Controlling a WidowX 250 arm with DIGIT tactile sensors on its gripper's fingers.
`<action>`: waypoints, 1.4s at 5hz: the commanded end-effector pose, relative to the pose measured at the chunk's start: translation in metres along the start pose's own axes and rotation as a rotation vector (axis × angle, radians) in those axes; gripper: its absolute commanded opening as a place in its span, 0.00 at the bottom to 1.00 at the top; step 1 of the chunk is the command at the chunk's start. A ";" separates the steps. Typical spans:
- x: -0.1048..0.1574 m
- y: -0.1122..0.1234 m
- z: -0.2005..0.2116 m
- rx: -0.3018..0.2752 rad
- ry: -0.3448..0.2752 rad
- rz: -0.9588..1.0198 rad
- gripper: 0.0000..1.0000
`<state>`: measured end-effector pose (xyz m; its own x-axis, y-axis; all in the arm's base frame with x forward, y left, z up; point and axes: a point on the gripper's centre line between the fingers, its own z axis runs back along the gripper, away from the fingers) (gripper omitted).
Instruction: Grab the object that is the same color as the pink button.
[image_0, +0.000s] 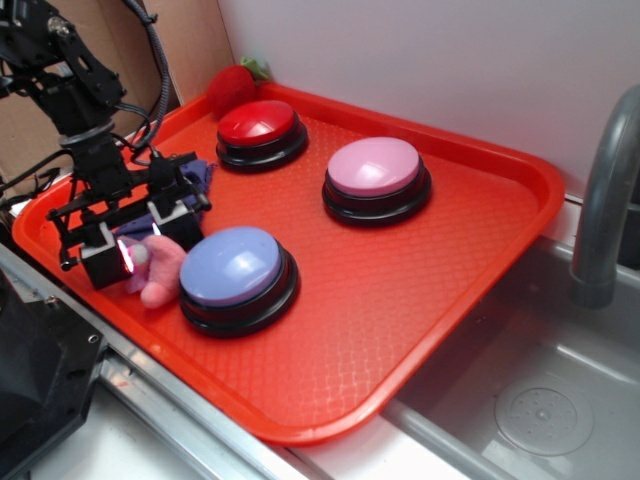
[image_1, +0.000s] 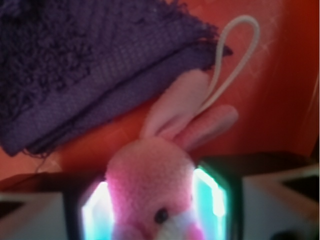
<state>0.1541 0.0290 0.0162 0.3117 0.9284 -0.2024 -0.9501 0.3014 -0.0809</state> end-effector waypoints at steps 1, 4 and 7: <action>0.001 -0.011 0.016 -0.010 -0.088 -0.213 0.00; -0.023 -0.057 0.103 0.081 -0.249 -0.874 0.00; -0.062 -0.074 0.138 0.164 -0.269 -1.389 0.00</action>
